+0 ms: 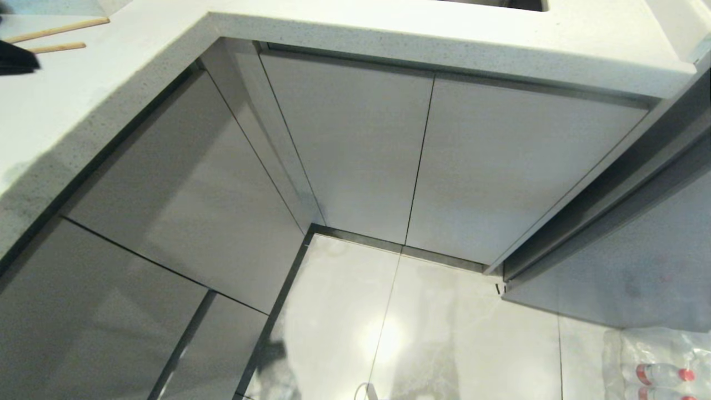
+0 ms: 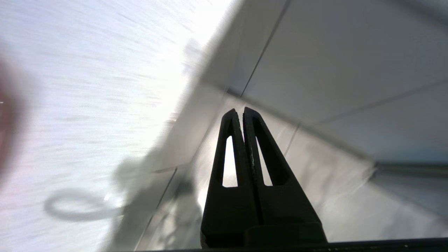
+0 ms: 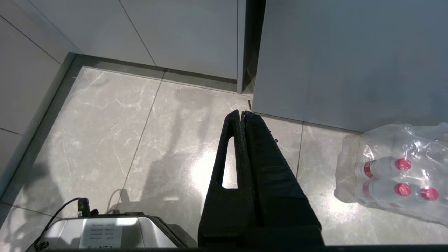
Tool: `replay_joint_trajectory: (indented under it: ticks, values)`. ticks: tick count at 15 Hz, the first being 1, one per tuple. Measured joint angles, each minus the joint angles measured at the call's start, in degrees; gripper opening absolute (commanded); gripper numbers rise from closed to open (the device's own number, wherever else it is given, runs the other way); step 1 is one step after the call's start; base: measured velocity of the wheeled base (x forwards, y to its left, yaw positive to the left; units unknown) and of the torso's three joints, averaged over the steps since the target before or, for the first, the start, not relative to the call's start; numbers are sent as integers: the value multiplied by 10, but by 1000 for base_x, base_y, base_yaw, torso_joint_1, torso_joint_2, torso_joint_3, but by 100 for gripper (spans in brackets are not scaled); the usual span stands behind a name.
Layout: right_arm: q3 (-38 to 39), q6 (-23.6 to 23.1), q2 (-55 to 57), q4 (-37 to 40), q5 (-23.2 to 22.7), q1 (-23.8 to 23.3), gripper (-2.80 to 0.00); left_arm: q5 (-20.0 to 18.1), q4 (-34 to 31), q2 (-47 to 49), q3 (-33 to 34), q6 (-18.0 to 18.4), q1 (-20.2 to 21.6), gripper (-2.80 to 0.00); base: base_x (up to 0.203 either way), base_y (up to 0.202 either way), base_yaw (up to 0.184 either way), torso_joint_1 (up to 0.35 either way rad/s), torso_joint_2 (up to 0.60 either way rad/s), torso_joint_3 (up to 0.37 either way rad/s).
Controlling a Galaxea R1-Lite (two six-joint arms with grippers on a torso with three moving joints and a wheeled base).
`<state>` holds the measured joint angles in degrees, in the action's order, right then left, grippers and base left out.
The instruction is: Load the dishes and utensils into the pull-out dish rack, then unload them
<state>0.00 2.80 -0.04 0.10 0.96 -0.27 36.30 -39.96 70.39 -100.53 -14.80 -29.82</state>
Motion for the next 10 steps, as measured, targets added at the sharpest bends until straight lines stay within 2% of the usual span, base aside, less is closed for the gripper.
replay_joint_trajectory:
  ticks: [3,5,7,10]
  values:
    - [0,0,0,0,0,0,-280,-164,38,-128,54,42,153,-280,0,0,0,0,0,0]
    - [0,0,0,0,0,0,-280,-249,57,-217,118,84,241,-280,0,0,0,0,0,0]
    - [0,0,0,0,0,0,-280,-281,80,-307,202,124,288,-280,0,0,0,0,0,0]
    - [0,0,0,0,0,0,-280,-292,103,-446,340,195,307,-280,0,0,0,0,0,0]
